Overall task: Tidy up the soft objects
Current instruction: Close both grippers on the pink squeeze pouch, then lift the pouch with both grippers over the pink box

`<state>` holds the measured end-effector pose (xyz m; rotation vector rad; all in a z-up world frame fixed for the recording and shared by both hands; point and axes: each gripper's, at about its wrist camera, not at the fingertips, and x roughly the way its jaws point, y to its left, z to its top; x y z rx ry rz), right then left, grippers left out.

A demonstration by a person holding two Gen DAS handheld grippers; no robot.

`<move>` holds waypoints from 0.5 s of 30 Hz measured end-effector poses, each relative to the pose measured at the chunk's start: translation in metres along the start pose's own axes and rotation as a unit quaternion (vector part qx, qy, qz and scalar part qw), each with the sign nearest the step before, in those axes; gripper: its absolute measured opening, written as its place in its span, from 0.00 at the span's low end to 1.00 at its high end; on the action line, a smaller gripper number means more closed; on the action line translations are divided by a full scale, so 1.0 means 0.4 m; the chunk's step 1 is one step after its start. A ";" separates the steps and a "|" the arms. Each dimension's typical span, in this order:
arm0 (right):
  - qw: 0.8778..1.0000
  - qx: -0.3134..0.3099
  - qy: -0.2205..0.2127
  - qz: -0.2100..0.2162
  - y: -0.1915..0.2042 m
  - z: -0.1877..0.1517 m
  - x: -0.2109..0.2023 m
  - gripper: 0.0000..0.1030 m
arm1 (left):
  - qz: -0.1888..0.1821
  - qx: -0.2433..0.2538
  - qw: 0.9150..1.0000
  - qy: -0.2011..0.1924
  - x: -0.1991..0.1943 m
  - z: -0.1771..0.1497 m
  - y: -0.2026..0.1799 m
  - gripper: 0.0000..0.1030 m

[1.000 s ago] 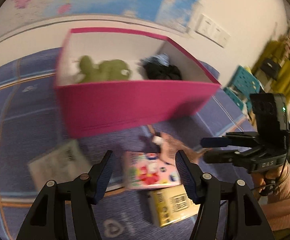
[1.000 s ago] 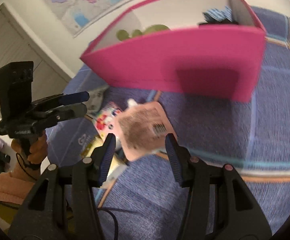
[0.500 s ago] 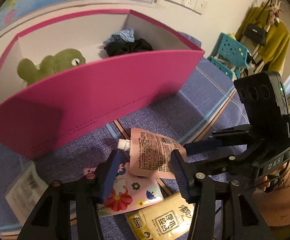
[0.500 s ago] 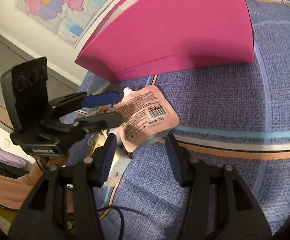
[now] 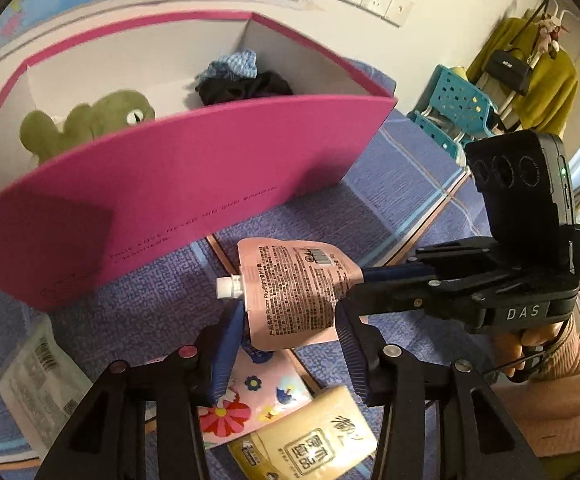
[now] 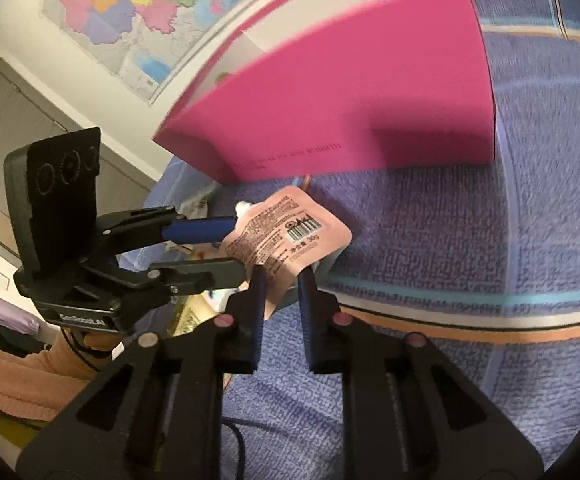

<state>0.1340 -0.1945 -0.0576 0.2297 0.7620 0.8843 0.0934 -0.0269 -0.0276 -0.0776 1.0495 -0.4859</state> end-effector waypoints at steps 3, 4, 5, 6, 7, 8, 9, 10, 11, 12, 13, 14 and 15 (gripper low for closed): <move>1.000 -0.027 -0.011 -0.007 0.037 0.018 -0.030 0.18 | -0.001 0.005 1.000 -0.023 -0.040 0.007 -0.015 0.45; 0.999 -0.038 -0.016 -0.008 0.050 0.025 -0.044 0.18 | -0.001 0.006 0.999 -0.033 -0.057 0.011 -0.019 0.45; 0.999 -0.048 -0.020 -0.009 0.064 0.032 -0.054 0.18 | 0.000 0.007 0.999 -0.041 -0.071 0.013 -0.024 0.45; 0.998 -0.057 -0.025 -0.010 0.076 0.039 -0.064 0.18 | 0.001 0.008 0.999 -0.053 -0.093 0.019 -0.029 0.45; 0.997 -0.067 -0.030 -0.010 0.089 0.048 -0.075 0.18 | 0.002 0.009 0.998 -0.060 -0.106 0.024 -0.031 0.45; 0.996 -0.078 -0.035 -0.011 0.103 0.058 -0.084 0.18 | 0.003 0.010 0.998 -0.068 -0.119 0.030 -0.032 0.45; 0.995 -0.087 -0.041 -0.011 0.115 0.068 -0.092 0.18 | 0.006 0.011 0.997 -0.076 -0.134 0.037 -0.032 0.45; 0.994 -0.096 -0.046 -0.011 0.126 0.081 -0.099 0.18 | 0.009 0.011 0.996 -0.086 -0.150 0.045 -0.031 0.45; 0.993 -0.104 -0.051 -0.010 0.135 0.094 -0.104 0.18 | 0.012 0.011 0.996 -0.092 -0.160 0.053 -0.027 0.45; 0.993 -0.108 -0.054 -0.010 0.141 0.105 -0.107 0.18 | 0.015 0.010 0.995 -0.099 -0.170 0.061 -0.024 0.45; 0.992 -0.115 -0.058 -0.010 0.147 0.121 -0.107 0.18 | 0.019 0.008 0.994 -0.106 -0.180 0.070 -0.019 0.45; 0.991 -0.119 -0.061 -0.011 0.150 0.134 -0.107 0.18 | 0.020 0.006 0.994 -0.110 -0.185 0.078 -0.014 0.45; 0.990 -0.122 -0.063 -0.012 0.153 0.148 -0.106 0.18 | 0.022 0.002 0.993 -0.113 -0.190 0.087 -0.009 0.45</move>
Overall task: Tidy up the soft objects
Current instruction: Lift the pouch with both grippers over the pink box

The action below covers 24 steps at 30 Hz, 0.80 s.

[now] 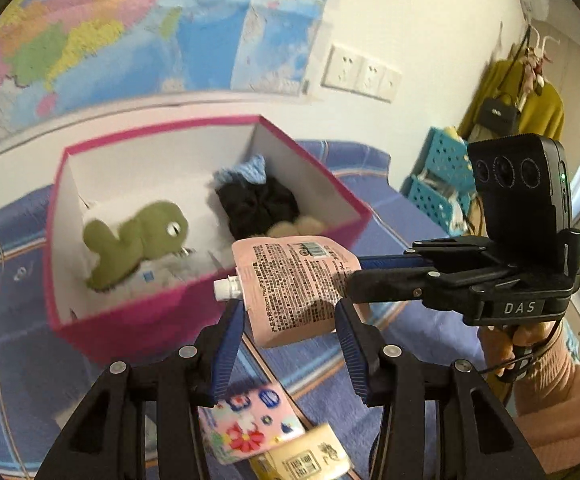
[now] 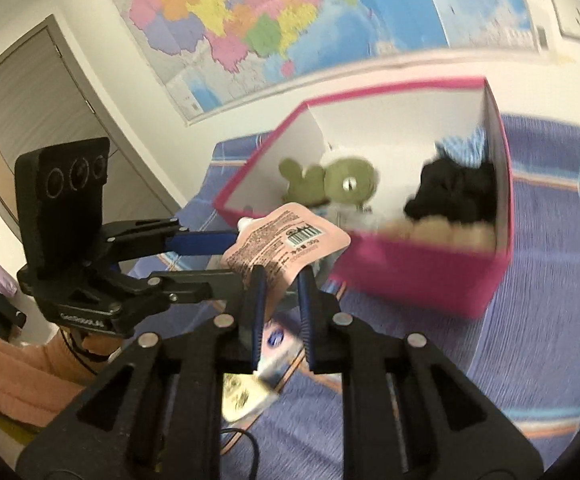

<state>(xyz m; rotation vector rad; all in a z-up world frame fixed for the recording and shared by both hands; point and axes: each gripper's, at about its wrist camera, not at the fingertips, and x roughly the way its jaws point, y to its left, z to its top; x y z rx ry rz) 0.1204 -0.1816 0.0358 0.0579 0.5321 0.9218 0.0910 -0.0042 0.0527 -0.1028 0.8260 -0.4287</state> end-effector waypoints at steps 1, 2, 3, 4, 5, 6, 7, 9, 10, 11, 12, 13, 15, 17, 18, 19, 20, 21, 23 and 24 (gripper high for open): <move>1.000 -0.003 -0.003 0.000 -0.001 0.012 0.004 0.18 | 0.005 -0.003 1.000 -0.004 -0.002 0.012 0.006 0.45; 1.000 -0.006 -0.005 0.000 -0.001 0.026 0.009 0.18 | 0.010 -0.003 1.000 -0.008 -0.004 0.019 0.010 0.45; 1.000 -0.009 -0.006 0.000 -0.003 0.042 0.014 0.18 | 0.016 -0.003 1.000 -0.012 -0.004 0.025 0.013 0.45; 1.000 -0.010 -0.008 -0.001 -0.006 0.052 0.018 0.18 | 0.020 -0.004 1.000 -0.015 -0.003 0.035 0.021 0.45; 1.000 -0.014 -0.009 -0.002 -0.009 0.065 0.023 0.18 | 0.021 -0.008 1.000 -0.016 -0.001 0.044 0.030 0.45; 1.000 -0.014 -0.010 -0.004 -0.011 0.077 0.028 0.18 | 0.022 -0.010 1.000 -0.017 0.002 0.048 0.034 0.45; 1.000 -0.016 -0.009 -0.004 -0.015 0.090 0.036 0.18 | 0.026 -0.014 0.999 -0.018 0.006 0.055 0.043 0.45; 1.000 -0.017 -0.007 -0.005 -0.019 0.110 0.050 0.18 | 0.032 -0.019 0.999 -0.017 0.018 0.066 0.055 0.45; 1.000 -0.018 -0.006 -0.009 -0.021 0.119 0.060 0.18 | 0.036 -0.020 0.999 -0.016 0.025 0.072 0.063 0.45; 1.000 -0.018 -0.003 -0.010 -0.024 0.125 0.068 0.18 | 0.038 -0.023 0.999 -0.015 0.031 0.076 0.068 0.45; 1.000 -0.016 -0.001 -0.012 -0.031 0.130 0.076 0.18 | 0.040 -0.027 0.999 -0.012 0.038 0.080 0.076 0.45; 1.000 -0.015 0.002 -0.014 -0.038 0.135 0.086 0.18 | 0.042 -0.030 0.999 -0.009 0.047 0.084 0.083 0.45; 1.000 -0.009 0.007 -0.017 -0.051 0.141 0.103 0.18 | 0.042 -0.039 0.998 -0.001 0.066 0.090 0.099 0.45; 1.000 -0.004 0.014 -0.021 -0.066 0.143 0.120 0.18 | 0.039 -0.045 0.998 0.007 0.079 0.090 0.110 0.45; 1.000 -0.001 0.018 -0.020 -0.073 0.143 0.129 0.18 | 0.039 -0.051 0.998 0.012 0.087 0.090 0.118 0.45; 1.000 0.003 0.023 -0.019 -0.081 0.143 0.139 0.18 | 0.040 -0.055 0.998 0.016 0.095 0.090 0.126 0.45; 0.999 0.004 0.028 -0.021 -0.087 0.141 0.150 0.18 | 0.042 -0.057 0.997 0.018 0.099 0.089 0.130 0.45; 0.999 0.005 0.032 -0.023 -0.090 0.139 0.158 0.18 | 0.044 -0.059 0.997 0.019 0.101 0.088 0.134 0.45; 0.999 0.007 0.039 -0.025 -0.096 0.136 0.176 0.18 | 0.048 -0.059 0.997 0.019 0.104 0.088 0.138 0.45; 0.999 0.008 0.041 -0.028 -0.099 0.135 0.182 0.18 | 0.054 -0.059 0.997 0.019 0.104 0.089 0.139 0.45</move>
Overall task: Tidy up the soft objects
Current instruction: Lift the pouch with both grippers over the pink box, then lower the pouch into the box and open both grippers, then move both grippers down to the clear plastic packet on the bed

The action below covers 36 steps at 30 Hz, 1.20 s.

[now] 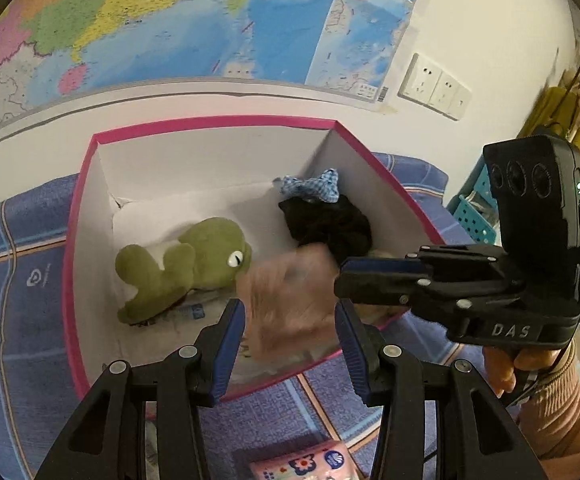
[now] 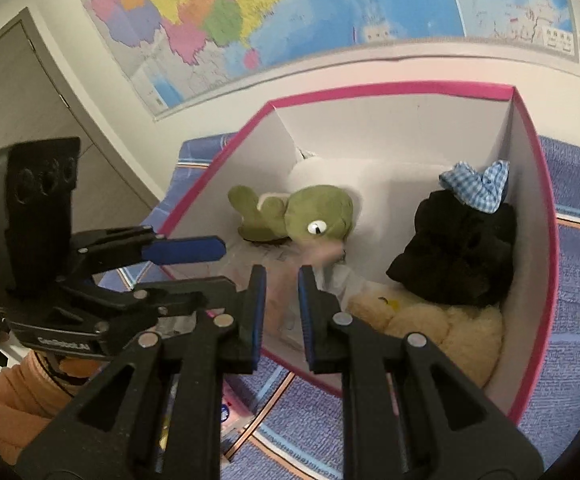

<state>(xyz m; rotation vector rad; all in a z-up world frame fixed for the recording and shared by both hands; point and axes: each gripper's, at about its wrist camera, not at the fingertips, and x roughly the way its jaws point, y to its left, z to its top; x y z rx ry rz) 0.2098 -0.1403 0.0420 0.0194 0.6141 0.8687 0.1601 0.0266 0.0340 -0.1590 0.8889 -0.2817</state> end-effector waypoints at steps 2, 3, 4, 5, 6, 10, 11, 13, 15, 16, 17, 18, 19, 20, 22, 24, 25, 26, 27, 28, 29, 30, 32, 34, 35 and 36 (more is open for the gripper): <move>1.000 0.004 0.003 -0.009 -0.006 0.001 0.010 0.18 | 0.009 -0.001 1.000 -0.003 -0.001 0.000 0.001 0.45; 1.000 0.008 0.004 -0.010 -0.011 0.001 0.013 0.18 | 0.012 -0.002 1.000 -0.004 -0.004 -0.002 0.003 0.45; 1.000 0.009 0.004 -0.012 -0.011 -0.001 0.012 0.18 | 0.015 0.000 1.000 -0.008 -0.011 -0.004 0.003 0.45; 1.000 0.007 0.003 -0.012 -0.009 -0.002 0.008 0.18 | 0.017 0.002 1.000 -0.012 -0.018 -0.006 0.002 0.45; 1.000 0.006 0.001 -0.010 -0.007 -0.005 0.002 0.18 | 0.020 0.005 1.000 -0.017 -0.027 -0.010 0.001 0.45; 1.000 -0.007 -0.011 0.006 0.018 -0.021 -0.039 0.18 | 0.025 0.008 0.999 -0.040 -0.083 -0.036 0.005 0.49; 1.000 -0.011 -0.014 0.012 0.028 -0.027 -0.049 0.19 | 0.024 0.005 0.999 -0.044 -0.094 -0.042 0.009 0.50; 0.999 -0.025 -0.020 0.025 0.052 -0.041 -0.072 0.19 | 0.027 0.000 0.998 -0.056 -0.126 -0.062 0.019 0.51; 0.998 -0.039 -0.024 0.039 0.080 -0.052 -0.089 0.20 | 0.031 -0.008 0.997 -0.064 -0.151 -0.082 0.032 0.52; 0.998 -0.044 -0.025 0.048 0.093 -0.058 -0.097 0.21 | 0.033 -0.013 0.997 -0.068 -0.165 -0.095 0.041 0.53; 0.997 -0.049 -0.025 0.056 0.107 -0.064 -0.101 0.25 | 0.035 -0.015 0.997 -0.070 -0.173 -0.105 0.048 0.53; 0.996 -0.053 -0.023 0.062 0.118 -0.069 -0.103 0.26 | 0.039 -0.019 0.997 -0.071 -0.182 -0.118 0.055 0.54; 0.996 -0.058 -0.020 0.068 0.131 -0.076 -0.102 0.27 | 0.047 -0.024 0.996 -0.071 -0.188 -0.132 0.066 0.54; 0.995 -0.060 -0.016 0.074 0.141 -0.082 -0.097 0.27 | 0.053 -0.029 0.996 -0.069 -0.192 -0.143 0.075 0.55; 0.994 -0.063 -0.005 0.086 0.156 -0.092 -0.083 0.28 | 0.062 -0.046 0.995 -0.061 -0.193 -0.172 0.102 0.55; 0.993 -0.066 0.011 0.094 0.171 -0.104 -0.060 0.29 | 0.069 -0.059 0.994 -0.053 -0.188 -0.192 0.123 0.55; 0.993 -0.068 0.020 0.097 0.179 -0.110 -0.043 0.30 | 0.076 -0.068 0.994 -0.047 -0.185 -0.206 0.138 0.55; 0.992 -0.069 0.028 0.100 0.186 -0.112 -0.028 0.31 | 0.079 -0.076 0.993 -0.043 -0.181 -0.214 0.145 0.55; 0.992 -0.070 0.035 0.103 0.192 -0.116 -0.014 0.31 | 0.075 -0.089 0.992 -0.037 -0.179 -0.227 0.159 0.55; 0.991 -0.070 0.042 0.104 0.197 -0.119 0.004 0.32 | 0.068 -0.103 0.992 -0.032 -0.179 -0.243 0.175 0.55; 0.991 -0.068 0.049 0.107 0.202 -0.122 0.020 0.32 | 0.068 -0.113 0.991 -0.029 -0.180 -0.259 0.188 0.55; 0.990 -0.067 0.056 0.110 0.206 -0.126 0.037 0.32 | 0.072 -0.118 0.990 -0.028 -0.180 -0.268 0.194 0.55; 0.990 -0.069 0.067 0.108 0.216 -0.134 0.069 0.32 | 0.078 -0.132 0.988 -0.023 -0.181 -0.291 0.216 0.55; 0.989 -0.067 0.080 0.103 0.221 -0.140 0.106 0.32 | 0.082 -0.148 0.985 -0.017 -0.179 -0.313 0.237 0.55; 0.989 -0.064 0.086 0.105 0.220 -0.141 0.122 0.32 | 0.086 -0.153 0.984 -0.013 -0.177 -0.319 0.245 0.55; 0.988 -0.060 0.093 0.107 0.221 -0.141 0.139 0.32 | 0.090 -0.157 0.983 -0.009 -0.174 -0.327 0.253 0.55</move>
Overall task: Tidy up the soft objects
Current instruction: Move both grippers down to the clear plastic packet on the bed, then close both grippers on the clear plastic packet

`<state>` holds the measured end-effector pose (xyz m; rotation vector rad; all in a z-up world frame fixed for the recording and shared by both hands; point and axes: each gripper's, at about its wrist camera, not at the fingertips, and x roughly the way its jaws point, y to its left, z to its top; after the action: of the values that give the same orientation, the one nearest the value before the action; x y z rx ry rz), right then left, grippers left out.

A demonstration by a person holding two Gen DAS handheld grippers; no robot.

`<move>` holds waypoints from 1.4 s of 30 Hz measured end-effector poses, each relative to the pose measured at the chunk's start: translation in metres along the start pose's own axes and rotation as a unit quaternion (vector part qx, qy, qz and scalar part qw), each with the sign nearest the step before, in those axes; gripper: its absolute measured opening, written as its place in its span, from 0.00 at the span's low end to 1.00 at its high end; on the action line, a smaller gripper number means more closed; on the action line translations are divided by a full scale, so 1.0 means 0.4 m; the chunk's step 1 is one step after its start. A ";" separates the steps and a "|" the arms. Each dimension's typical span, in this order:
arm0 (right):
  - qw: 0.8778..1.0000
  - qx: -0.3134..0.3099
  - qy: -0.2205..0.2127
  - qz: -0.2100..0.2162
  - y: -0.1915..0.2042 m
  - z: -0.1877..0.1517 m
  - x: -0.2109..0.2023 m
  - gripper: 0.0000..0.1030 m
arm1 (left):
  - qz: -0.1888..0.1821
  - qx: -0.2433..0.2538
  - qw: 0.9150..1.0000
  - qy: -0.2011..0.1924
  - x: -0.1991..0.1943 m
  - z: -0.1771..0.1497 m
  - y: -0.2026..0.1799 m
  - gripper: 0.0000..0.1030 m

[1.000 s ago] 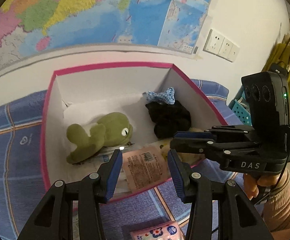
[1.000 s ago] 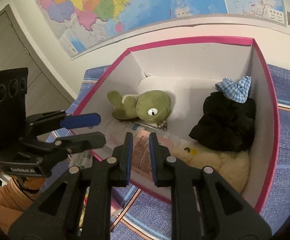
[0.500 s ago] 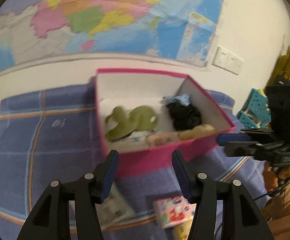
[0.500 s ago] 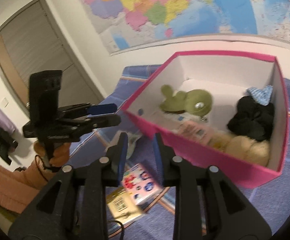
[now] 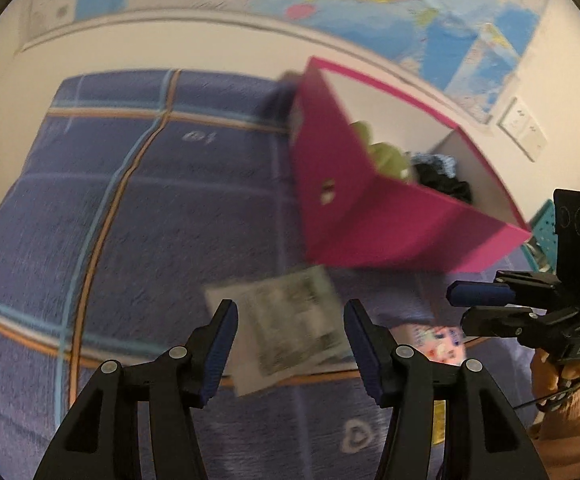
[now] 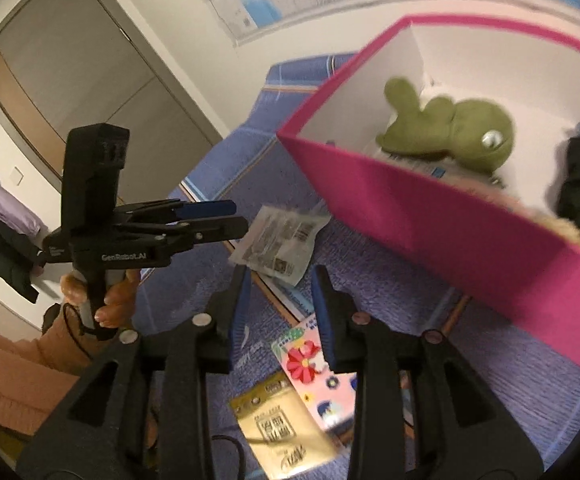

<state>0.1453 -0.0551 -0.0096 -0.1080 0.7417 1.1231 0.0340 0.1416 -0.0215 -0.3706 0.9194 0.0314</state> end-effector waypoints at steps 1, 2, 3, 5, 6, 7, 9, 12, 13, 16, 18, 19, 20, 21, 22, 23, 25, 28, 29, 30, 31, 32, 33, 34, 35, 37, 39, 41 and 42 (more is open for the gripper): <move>1.000 0.003 0.006 -0.002 -0.004 0.004 0.019 0.32 | 0.005 -0.005 1.000 0.006 0.008 -0.005 0.012 0.55; 1.000 0.005 0.010 -0.006 -0.007 0.008 0.033 0.33 | 0.010 -0.011 1.000 0.011 0.016 -0.010 0.024 0.55; 1.000 0.005 0.015 -0.006 -0.011 0.011 0.045 0.33 | 0.011 -0.014 1.000 0.013 0.020 -0.012 0.030 0.55; 1.000 0.008 0.022 -0.011 -0.013 0.012 0.067 0.33 | 0.015 -0.022 0.999 0.023 0.032 -0.022 0.048 0.55; 1.000 0.007 0.025 -0.014 -0.013 0.013 0.077 0.33 | 0.015 -0.025 0.999 0.028 0.038 -0.026 0.056 0.55; 0.999 0.007 0.029 -0.016 -0.013 0.014 0.089 0.34 | 0.013 -0.029 0.999 0.033 0.045 -0.028 0.063 0.55; 0.999 0.008 0.035 -0.018 -0.015 0.015 0.102 0.36 | 0.007 -0.025 0.999 0.038 0.052 -0.030 0.065 0.55; 0.999 0.007 0.037 -0.025 -0.019 0.017 0.115 0.38 | -0.001 -0.012 0.999 0.041 0.058 -0.024 0.055 0.60; 0.999 0.009 0.038 -0.026 -0.025 0.018 0.117 0.38 | -0.005 -0.006 0.999 0.042 0.061 -0.024 0.049 0.60; 0.999 0.012 0.038 -0.028 -0.033 0.019 0.123 0.38 | -0.022 0.019 0.998 0.048 0.068 -0.027 0.026 0.60; 0.999 0.016 0.039 -0.029 -0.037 0.021 0.127 0.38 | -0.034 0.032 0.998 0.053 0.078 -0.027 0.012 0.60; 0.999 0.017 0.040 -0.029 -0.039 0.021 0.130 0.38 | -0.035 0.041 0.997 0.053 0.079 -0.029 0.001 0.60; 0.999 0.017 0.041 -0.030 -0.040 0.022 0.134 0.38 | -0.039 0.050 0.996 0.055 0.081 -0.032 -0.010 0.60; 0.998 0.018 0.042 -0.031 -0.042 0.021 0.136 0.38 | -0.042 0.054 0.996 0.056 0.083 -0.030 -0.013 0.60; 0.998 0.020 0.043 -0.033 -0.044 0.020 0.138 0.38 | -0.045 0.060 0.996 0.057 0.084 -0.033 -0.021 0.60; 0.998 0.022 0.042 -0.035 -0.048 0.021 0.140 0.38 | -0.044 0.065 0.995 0.057 0.089 -0.033 -0.023 0.60; 0.998 0.028 0.043 -0.039 -0.053 0.023 0.144 0.38 | -0.042 0.068 0.995 0.055 0.090 -0.034 -0.027 0.60; 0.998 0.035 0.043 -0.043 -0.064 0.025 0.149 0.38 | -0.051 0.059 0.995 0.054 0.088 -0.034 -0.019 0.59; 0.998 0.032 0.042 -0.045 -0.062 0.025 0.150 0.38 | -0.055 0.056 0.995 0.054 0.087 -0.034 -0.017 0.59; 0.998 0.031 0.042 -0.044 -0.060 0.025 0.152 0.38 | -0.054 0.055 0.995 0.056 0.085 -0.036 -0.015 0.59; 0.998 0.029 0.042 -0.041 -0.054 0.027 0.156 0.38 | -0.054 0.055 0.996 0.054 0.084 -0.037 -0.015 0.58; 0.998 0.027 0.041 -0.041 -0.051 0.026 0.159 0.38 | -0.056 0.055 0.995 0.054 0.083 -0.039 -0.017 0.57; 0.998 0.026 0.042 -0.042 -0.049 0.025 0.162 0.38 | -0.060 0.055 0.995 0.055 0.081 -0.042 -0.018 0.57; 0.998 0.023 0.042 -0.047 -0.047 0.021 0.163 0.37 | -0.057 0.057 0.995 0.054 0.083 -0.044 -0.023 0.57; 0.998 0.020 0.038 -0.053 -0.045 0.019 0.161 0.32 | -0.054 0.060 0.995 0.053 0.083 -0.045 -0.027 0.57; 0.998 0.020 0.033 -0.054 -0.044 0.016 0.154 0.23 | -0.052 0.059 0.996 0.052 0.082 -0.047 -0.028 0.57; 0.998 0.023 0.026 -0.048 -0.045 0.015 0.148 0.16 | -0.062 0.053 0.995 0.052 0.080 -0.047 -0.025 0.57; 0.999 0.023 0.018 -0.045 -0.042 0.014 0.134 0.16 | -0.069 0.049 0.995 0.051 0.082 -0.048 -0.027 0.57; 0.999 0.021 0.014 -0.042 -0.039 0.012 0.128 0.15 | -0.067 0.052 0.995 0.050 0.082 -0.050 -0.031 0.57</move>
<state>0.1724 -0.0201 -0.0404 -0.1183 0.7791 1.0260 0.0407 0.1192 -0.0543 -0.3383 0.9897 -0.1588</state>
